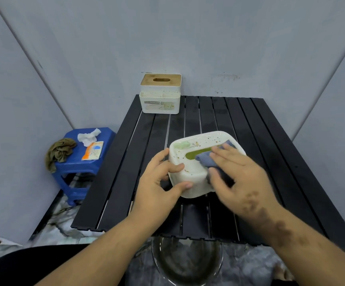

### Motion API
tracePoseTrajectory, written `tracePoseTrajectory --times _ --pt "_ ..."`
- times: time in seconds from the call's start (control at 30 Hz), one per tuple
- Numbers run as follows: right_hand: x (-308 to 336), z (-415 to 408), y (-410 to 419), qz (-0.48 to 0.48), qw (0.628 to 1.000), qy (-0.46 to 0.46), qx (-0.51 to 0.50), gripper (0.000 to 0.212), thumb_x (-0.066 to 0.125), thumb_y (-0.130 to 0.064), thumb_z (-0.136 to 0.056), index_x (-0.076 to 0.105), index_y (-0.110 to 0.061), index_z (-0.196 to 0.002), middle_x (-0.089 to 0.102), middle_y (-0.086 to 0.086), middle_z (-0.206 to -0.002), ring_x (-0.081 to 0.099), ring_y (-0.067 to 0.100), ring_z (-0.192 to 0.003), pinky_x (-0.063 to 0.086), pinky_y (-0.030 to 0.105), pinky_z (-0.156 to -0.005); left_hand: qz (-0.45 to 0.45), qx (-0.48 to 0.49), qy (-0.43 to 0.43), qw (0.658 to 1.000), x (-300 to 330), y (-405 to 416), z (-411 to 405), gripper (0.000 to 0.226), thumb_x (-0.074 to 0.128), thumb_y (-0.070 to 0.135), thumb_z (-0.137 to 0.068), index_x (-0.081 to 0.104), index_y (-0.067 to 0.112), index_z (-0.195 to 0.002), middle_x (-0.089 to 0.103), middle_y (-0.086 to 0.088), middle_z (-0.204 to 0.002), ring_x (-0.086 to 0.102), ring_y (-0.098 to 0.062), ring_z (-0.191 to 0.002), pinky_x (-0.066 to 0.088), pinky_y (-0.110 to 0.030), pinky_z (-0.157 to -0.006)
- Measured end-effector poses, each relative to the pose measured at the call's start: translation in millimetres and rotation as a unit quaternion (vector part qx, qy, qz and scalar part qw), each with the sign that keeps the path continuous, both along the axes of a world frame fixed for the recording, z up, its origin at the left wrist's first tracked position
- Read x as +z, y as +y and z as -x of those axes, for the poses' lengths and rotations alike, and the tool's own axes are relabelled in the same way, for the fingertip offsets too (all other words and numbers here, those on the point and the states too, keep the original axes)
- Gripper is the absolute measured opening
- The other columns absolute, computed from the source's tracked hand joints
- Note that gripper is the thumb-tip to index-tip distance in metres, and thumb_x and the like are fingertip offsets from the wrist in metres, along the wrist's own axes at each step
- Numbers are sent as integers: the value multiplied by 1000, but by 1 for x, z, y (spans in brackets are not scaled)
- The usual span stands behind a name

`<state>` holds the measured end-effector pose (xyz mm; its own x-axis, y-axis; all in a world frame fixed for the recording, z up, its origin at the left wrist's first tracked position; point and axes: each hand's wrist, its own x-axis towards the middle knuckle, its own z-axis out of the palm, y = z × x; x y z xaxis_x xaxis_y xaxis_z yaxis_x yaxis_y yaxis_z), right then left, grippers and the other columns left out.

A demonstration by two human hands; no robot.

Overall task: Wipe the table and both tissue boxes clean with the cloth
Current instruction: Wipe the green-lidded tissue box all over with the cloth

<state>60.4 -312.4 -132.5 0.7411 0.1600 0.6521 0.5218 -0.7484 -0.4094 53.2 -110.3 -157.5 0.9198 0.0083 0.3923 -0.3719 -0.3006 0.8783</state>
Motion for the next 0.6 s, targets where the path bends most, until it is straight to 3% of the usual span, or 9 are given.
tracePoseTrajectory --times 0.13,0.33,0.5,0.6 --pt "-2 3 9 26 997 25 67 41 63 -28 -84 68 -11 -120 63 2 -129 53 15 -127 41 33 -109 -63 -7 -23 998 2 4 -3 32 84 32 -72 67 47 -94 50 10 -146 54 -8 -131 52 -20 -95" --pt "5 -7 -26 40 997 15 -65 38 59 -29 -85 70 -13 -118 66 1 -124 57 16 -123 41 32 -108 -94 -17 -40 995 1 6 -5 34 86 25 -75 66 36 -99 46 14 -144 48 0 -131 47 -9 -92" --pt "7 -1 -3 78 995 42 51 42 56 -34 -86 67 -15 -122 63 -2 -129 54 13 -126 41 32 -107 -117 -16 -37 992 4 7 -5 31 90 21 -75 69 27 -97 49 8 -141 49 -1 -130 47 -11 -94" --pt "11 -14 -39 48 996 77 25 43 56 -36 -87 66 -19 -124 63 -5 -129 51 8 -128 38 38 -111 -126 -19 -16 992 8 9 -5 30 89 24 -76 68 31 -97 48 11 -143 48 -4 -131 46 -9 -92"
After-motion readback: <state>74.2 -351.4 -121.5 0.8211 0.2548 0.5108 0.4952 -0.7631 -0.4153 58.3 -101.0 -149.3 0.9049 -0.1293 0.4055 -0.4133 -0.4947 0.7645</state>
